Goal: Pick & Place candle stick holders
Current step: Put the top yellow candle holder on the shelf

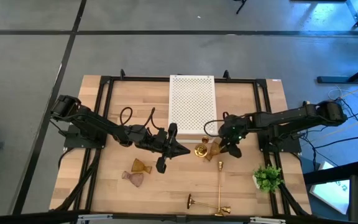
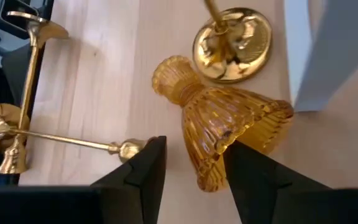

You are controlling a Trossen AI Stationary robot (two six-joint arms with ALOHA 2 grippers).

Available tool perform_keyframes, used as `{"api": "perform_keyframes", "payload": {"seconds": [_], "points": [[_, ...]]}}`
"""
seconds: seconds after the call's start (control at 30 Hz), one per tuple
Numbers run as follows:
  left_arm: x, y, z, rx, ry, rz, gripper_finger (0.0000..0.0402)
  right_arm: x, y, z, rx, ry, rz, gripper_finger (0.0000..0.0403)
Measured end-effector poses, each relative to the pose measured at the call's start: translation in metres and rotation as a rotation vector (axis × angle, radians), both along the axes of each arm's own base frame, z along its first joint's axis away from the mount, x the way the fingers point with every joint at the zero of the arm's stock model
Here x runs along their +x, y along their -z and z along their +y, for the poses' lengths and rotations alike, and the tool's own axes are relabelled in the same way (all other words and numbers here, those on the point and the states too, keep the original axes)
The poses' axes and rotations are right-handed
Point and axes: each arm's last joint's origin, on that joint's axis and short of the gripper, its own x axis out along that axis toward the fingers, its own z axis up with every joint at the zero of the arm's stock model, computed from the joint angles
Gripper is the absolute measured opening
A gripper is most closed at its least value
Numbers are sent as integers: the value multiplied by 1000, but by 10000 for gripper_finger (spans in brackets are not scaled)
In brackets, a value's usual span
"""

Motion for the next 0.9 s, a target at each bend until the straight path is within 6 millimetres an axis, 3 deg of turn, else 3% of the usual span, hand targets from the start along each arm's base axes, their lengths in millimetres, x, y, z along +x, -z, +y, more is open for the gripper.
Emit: {"api": "perform_keyframes", "payload": {"seconds": [0.13,0.47,0.9], "points": [[0,0,0,0,0,0,6,0,7,5,41,32,-63,161],[-1,0,-3,-8,8,1,6,-15,32,11,202,353,-121,161],[-1,-1,-3,-10,11,-7,6,-20,29,41,254,280,-192,161]]}}
